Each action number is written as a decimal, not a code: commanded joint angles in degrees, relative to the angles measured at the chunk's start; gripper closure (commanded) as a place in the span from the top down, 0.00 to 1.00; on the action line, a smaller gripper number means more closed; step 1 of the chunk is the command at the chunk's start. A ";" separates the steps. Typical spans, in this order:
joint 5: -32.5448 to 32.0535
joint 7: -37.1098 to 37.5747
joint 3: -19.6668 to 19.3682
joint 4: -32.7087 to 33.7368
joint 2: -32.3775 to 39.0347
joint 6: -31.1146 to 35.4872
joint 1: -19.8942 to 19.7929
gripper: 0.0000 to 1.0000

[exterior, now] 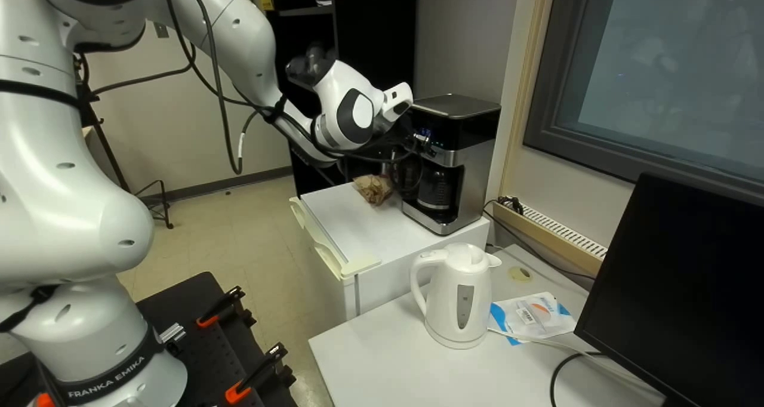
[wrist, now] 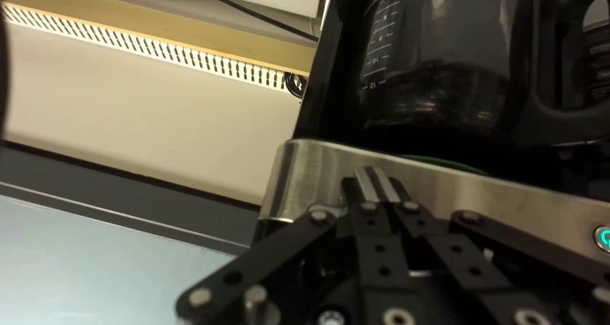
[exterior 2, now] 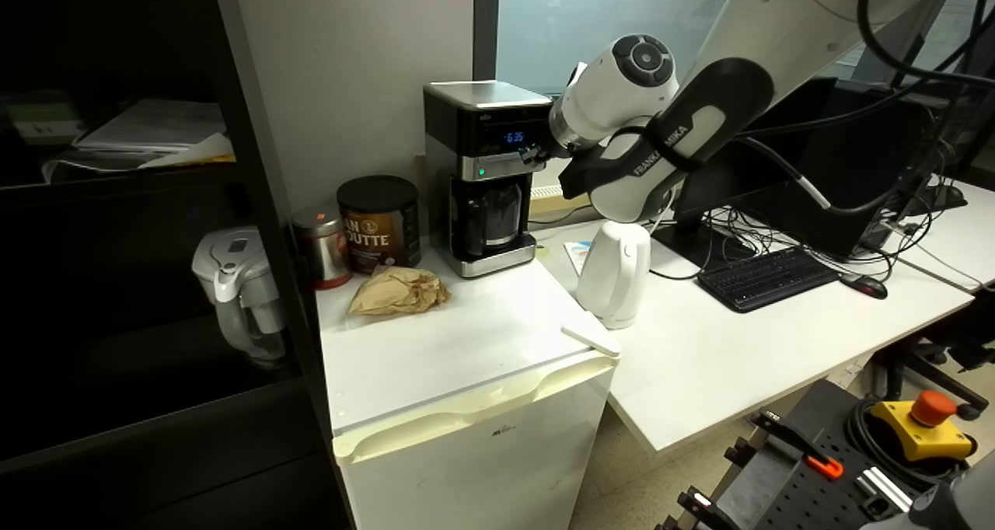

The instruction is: Press a button on the coffee maker

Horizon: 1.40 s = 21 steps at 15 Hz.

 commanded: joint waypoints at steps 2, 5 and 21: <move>5.29 -3.04 2.38 2.81 -2.10 1.26 -1.94 0.00; 4.47 -5.13 2.03 0.50 1.56 0.64 -0.91 0.00; -9.16 -8.75 -23.36 -14.06 24.98 -4.90 24.22 0.00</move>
